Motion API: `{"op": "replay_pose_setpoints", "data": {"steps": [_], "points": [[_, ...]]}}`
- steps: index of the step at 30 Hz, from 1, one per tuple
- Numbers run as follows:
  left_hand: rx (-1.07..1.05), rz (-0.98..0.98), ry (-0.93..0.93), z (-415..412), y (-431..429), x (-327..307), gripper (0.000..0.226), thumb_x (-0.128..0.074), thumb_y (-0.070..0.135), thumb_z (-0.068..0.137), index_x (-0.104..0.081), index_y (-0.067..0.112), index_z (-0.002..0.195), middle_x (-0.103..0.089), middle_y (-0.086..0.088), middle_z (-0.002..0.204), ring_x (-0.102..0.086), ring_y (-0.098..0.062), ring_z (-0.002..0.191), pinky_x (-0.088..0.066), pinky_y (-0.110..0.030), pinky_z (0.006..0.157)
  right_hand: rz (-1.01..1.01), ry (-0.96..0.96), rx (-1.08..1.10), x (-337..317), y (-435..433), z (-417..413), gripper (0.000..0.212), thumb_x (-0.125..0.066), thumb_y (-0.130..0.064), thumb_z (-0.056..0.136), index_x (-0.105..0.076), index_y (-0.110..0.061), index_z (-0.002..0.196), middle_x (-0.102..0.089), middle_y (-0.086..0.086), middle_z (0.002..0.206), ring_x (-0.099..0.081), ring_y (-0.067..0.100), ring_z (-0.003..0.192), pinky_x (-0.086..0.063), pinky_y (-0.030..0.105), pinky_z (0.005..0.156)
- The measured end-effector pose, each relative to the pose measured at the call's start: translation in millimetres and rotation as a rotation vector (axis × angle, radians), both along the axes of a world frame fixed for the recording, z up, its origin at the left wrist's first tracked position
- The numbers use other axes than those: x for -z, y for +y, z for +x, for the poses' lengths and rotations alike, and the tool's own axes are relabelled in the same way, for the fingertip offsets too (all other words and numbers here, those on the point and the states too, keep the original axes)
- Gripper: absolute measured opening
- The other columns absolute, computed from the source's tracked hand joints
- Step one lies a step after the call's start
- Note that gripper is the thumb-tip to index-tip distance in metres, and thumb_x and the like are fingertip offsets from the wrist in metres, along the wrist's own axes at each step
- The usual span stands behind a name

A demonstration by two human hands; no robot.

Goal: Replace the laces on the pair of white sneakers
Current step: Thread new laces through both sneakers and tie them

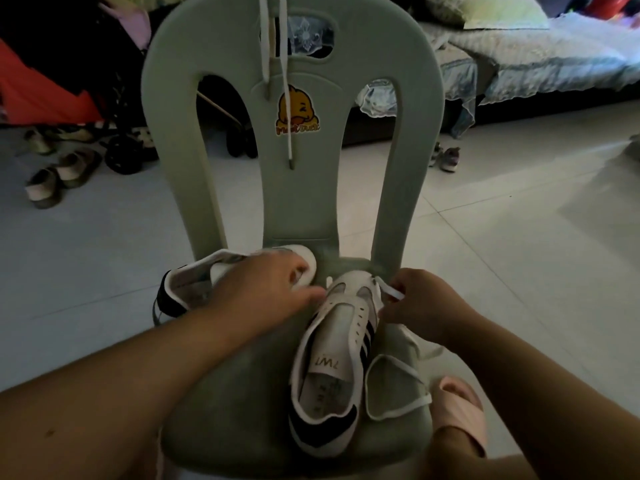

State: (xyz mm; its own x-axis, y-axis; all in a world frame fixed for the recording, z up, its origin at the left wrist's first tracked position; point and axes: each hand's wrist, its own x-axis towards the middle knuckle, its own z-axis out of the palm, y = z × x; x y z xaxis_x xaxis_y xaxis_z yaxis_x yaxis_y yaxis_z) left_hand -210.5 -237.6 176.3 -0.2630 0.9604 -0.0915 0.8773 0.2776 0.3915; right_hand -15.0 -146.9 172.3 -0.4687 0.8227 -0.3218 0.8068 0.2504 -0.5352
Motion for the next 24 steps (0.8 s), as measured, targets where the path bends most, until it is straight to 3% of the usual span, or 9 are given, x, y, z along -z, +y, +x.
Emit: {"op": "replay_pose_setpoints", "data": {"steps": [3, 6, 8, 10, 14, 17, 20, 24], "points": [[-0.123, 0.118, 0.229, -40, -2, -8, 0.06, -0.062, 0.052, 0.083, -0.047, 0.029, 0.136, -0.052, 0.0, 0.128, -0.049, -0.021, 0.114, -0.044, -0.035, 0.089, 0.015, -0.007, -0.012, 0, -2, -4, 0.023, -0.069, -0.017, 0.083, -0.05, -0.025, 0.073, -0.054, -0.005, 0.074, -0.048, 0.005, 0.066, -0.031, 0.015, 0.053], [-0.203, -0.038, 0.226, -67, -5, 6, 0.063, -0.055, 0.042, 0.09, -0.032, 0.026, 0.146, -0.046, -0.006, 0.141, -0.047, -0.027, 0.123, -0.042, -0.036, 0.095, 0.032, 0.018, -0.011, -3, -4, -11, 0.024, -0.07, -0.018, 0.082, -0.051, -0.027, 0.072, -0.055, -0.007, 0.073, -0.049, 0.004, 0.066, -0.031, 0.015, 0.054], [-0.222, -0.086, 0.243, -82, -8, 16, 0.045, -0.047, 0.038, 0.095, -0.045, 0.027, 0.138, -0.055, -0.007, 0.132, -0.054, -0.026, 0.115, -0.046, -0.034, 0.089, 0.045, 0.032, -0.01, -5, -5, -16, 0.022, -0.071, -0.019, 0.081, -0.053, -0.027, 0.074, -0.057, -0.007, 0.075, -0.052, 0.004, 0.069, -0.032, 0.016, 0.054], [-0.216, -0.115, 0.268, -97, -11, 18, 0.032, -0.038, 0.038, 0.098, -0.062, 0.025, 0.115, -0.064, -0.005, 0.112, -0.058, -0.023, 0.097, -0.047, -0.031, 0.078, 0.068, 0.027, -0.019, -5, -7, -21, 0.02, -0.071, -0.02, 0.082, -0.054, -0.027, 0.075, -0.058, -0.006, 0.077, -0.052, 0.005, 0.07, -0.033, 0.016, 0.055], [-0.167, -0.146, 0.323, -108, -18, 16, 0.034, -0.035, 0.043, 0.1, -0.057, 0.023, 0.081, -0.061, -0.005, 0.087, -0.052, -0.021, 0.076, -0.043, -0.03, 0.068, 0.074, 0.032, -0.011, -4, -11, -29, 0.016, -0.071, -0.019, 0.082, -0.056, -0.025, 0.077, -0.06, -0.005, 0.078, -0.055, 0.006, 0.071, -0.036, 0.017, 0.056], [-0.181, -0.094, 0.348, -105, -23, 12, 0.024, -0.043, 0.033, 0.097, -0.053, 0.024, 0.077, -0.062, -0.006, 0.088, -0.051, -0.022, 0.074, -0.044, -0.032, 0.066, 0.057, 0.036, 0.019, -3, -15, -32, 0.013, -0.071, -0.02, 0.082, -0.059, -0.022, 0.081, -0.061, -0.003, 0.079, -0.057, 0.009, 0.071, -0.038, 0.019, 0.056], [-0.209, -0.036, 0.341, -101, -43, -2, 0.02, -0.044, 0.027, 0.097, -0.06, 0.02, 0.087, -0.063, -0.004, 0.089, -0.054, -0.021, 0.077, -0.045, -0.032, 0.066, 0.053, 0.039, 0.043, -5, -21, -35, 0.012, -0.069, -0.018, 0.084, -0.058, -0.02, 0.081, -0.061, -0.001, 0.079, -0.054, 0.009, 0.071, -0.035, 0.019, 0.054], [-0.372, 0.12, 0.187, -111, -110, -30, 0.027, -0.041, 0.033, 0.098, -0.062, 0.02, 0.09, -0.063, -0.003, 0.086, -0.058, -0.022, 0.081, -0.048, -0.033, 0.07, 0.069, 0.023, 0.048, -11, -35, -41, 0.009, -0.069, -0.016, 0.084, -0.06, -0.015, 0.083, -0.061, 0.002, 0.079, -0.055, 0.013, 0.07, -0.037, 0.023, 0.054]]}}
